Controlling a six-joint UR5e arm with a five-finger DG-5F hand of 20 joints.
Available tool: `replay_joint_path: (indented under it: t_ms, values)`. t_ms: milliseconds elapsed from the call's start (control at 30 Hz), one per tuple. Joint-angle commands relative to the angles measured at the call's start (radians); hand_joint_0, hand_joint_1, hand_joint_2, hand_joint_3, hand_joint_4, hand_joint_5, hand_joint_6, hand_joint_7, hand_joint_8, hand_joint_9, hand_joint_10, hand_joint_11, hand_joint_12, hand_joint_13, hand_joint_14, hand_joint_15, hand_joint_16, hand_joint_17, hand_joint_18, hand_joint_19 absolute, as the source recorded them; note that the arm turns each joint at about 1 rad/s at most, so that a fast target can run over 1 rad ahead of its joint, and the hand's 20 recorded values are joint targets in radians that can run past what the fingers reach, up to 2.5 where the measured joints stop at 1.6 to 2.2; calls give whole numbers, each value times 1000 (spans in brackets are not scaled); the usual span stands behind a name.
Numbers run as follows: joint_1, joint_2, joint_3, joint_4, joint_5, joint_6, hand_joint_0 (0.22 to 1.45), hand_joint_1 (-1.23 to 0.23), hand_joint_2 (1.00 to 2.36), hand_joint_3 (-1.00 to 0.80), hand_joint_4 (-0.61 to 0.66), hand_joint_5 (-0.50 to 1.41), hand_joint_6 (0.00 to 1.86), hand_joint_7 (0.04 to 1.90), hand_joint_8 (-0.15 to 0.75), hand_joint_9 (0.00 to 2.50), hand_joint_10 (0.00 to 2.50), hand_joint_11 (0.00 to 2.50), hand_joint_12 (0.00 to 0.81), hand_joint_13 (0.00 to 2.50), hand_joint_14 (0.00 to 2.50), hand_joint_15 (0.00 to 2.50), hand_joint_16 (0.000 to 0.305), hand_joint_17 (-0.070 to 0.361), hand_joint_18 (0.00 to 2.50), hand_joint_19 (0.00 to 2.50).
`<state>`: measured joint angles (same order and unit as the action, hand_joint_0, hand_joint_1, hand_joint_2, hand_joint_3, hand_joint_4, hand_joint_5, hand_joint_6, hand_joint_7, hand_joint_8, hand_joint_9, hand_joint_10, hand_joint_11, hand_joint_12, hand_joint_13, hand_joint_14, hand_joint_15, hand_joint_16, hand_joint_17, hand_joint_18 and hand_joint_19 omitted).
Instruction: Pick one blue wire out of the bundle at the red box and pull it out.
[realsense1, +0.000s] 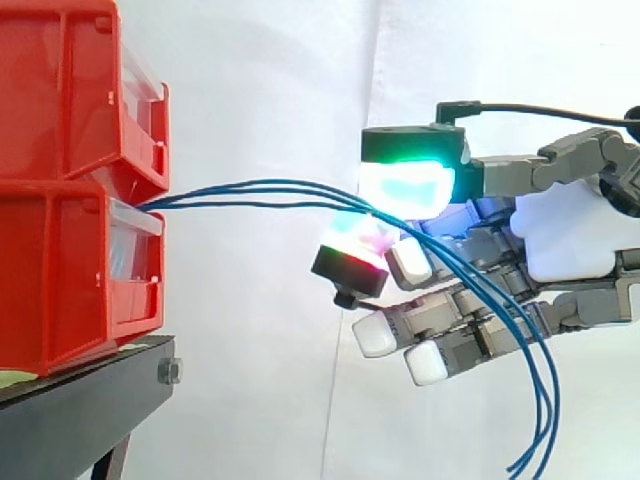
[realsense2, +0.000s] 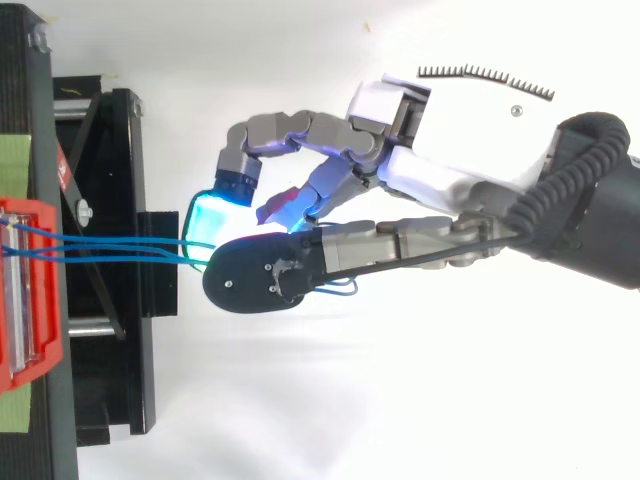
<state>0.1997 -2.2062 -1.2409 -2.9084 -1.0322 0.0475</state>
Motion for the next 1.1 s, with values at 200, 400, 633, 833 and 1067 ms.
replay_joint_path:
  t_ms: [200, 400, 633, 833, 1067]
  values:
    - [0, 0, 0, 0, 0, 0, 904, -647, 1002, -474, 44, 30, 500, 1536, 256, 1147, 13, 505, 395, 806, 13, 369, 49, 110, 619, 547]
    - [-2, 0, 0, -6, 0, 3, 899, -665, 1003, -465, 78, 33, 500, 1547, 251, 1157, 13, 504, 390, 815, 12, 381, 48, 107, 644, 538]
    - [-2, 0, 0, -14, -16, 3, 885, -682, 1012, -374, 129, -13, 552, 1424, 305, 1109, 13, 549, 409, 794, 12, 390, 49, 110, 622, 547]
    - [-2, 0, 0, -15, -19, 3, 858, -676, 1016, -231, 165, -35, 645, 1231, 318, 1112, 13, 581, 409, 769, 11, 395, 50, 114, 573, 571]
    - [0, 0, 0, -15, -19, -2, 828, -678, 1015, -157, 180, -38, 633, 1230, 323, 1095, 13, 585, 412, 747, 12, 393, 51, 114, 532, 547]
